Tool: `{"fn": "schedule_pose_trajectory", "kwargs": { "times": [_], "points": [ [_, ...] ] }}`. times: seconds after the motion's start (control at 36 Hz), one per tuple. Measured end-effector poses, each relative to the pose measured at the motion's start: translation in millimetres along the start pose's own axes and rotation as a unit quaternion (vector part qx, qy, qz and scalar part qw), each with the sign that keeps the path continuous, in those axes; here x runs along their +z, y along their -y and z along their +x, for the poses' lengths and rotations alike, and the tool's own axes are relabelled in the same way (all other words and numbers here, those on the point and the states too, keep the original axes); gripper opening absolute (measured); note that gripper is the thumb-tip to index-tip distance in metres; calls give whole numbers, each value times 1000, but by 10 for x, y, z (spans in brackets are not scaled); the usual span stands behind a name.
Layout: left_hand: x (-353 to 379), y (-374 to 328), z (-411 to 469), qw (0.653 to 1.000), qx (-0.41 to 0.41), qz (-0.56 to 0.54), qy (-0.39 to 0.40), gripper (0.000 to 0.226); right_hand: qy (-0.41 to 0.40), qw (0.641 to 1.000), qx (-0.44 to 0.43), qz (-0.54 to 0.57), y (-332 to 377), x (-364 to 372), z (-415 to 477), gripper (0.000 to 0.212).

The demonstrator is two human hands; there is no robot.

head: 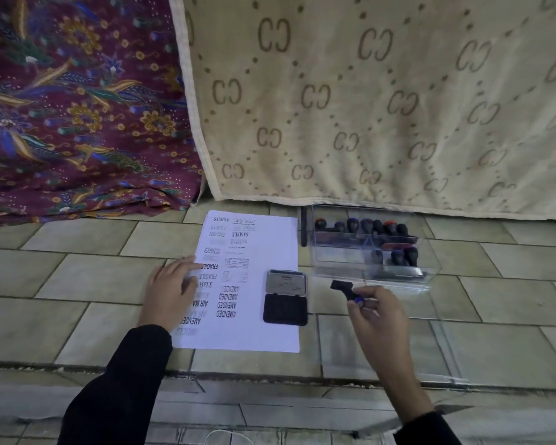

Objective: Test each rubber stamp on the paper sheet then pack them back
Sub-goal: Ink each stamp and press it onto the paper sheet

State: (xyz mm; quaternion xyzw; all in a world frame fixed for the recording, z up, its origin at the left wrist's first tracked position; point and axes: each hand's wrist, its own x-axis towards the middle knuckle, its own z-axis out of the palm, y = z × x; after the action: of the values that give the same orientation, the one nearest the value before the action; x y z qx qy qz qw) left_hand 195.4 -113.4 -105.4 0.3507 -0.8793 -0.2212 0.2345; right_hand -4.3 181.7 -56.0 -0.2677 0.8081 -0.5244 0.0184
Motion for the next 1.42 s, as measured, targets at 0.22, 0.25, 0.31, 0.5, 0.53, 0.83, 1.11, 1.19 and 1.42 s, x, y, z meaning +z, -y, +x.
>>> {"fn": "schedule_pose_trajectory", "kwargs": {
  "times": [0.22, 0.25, 0.31, 0.5, 0.53, 0.83, 1.11, 1.19, 1.42],
  "points": [
    [-10, -2, 24, 999, -10, -30, 0, 28, 47, 996, -37, -58, -107, 73, -134, 22],
    [-10, -10, 22, 999, -14, -32, -2, 29, 52, 996, -34, -62, -110, 92, -131, 22],
    [-12, -33, 15, 999, -20, -35, -7, 29, 61, 994, -37, -87, -115, 130, -119, 21],
    [-10, -89, -10, 999, -19, -23, -19, 29, 92, 979, -72, -165, -119, 278, -38, 19],
    [-12, -90, -11, 999, -19, -25, -21, 29, 97, 979, -74, -166, -118, 293, -27, 19],
    [23, -21, 57, 987, -93, -128, -20, 36, 104, 975, -108, -165, -89, 235, 130, 12],
    [56, -104, 27, 992, -88, -69, -55, 24, 89, 974, -38, -204, 27, 184, 1538, 16],
    [48, -104, 31, 992, -89, -74, -54, 26, 153, 952, -13, -265, -9, 276, 1884, 22],
    [52, -85, 42, 992, -83, -71, -59, 33, 218, 909, -42, -352, -30, 468, 2147, 27]
  ]
}}
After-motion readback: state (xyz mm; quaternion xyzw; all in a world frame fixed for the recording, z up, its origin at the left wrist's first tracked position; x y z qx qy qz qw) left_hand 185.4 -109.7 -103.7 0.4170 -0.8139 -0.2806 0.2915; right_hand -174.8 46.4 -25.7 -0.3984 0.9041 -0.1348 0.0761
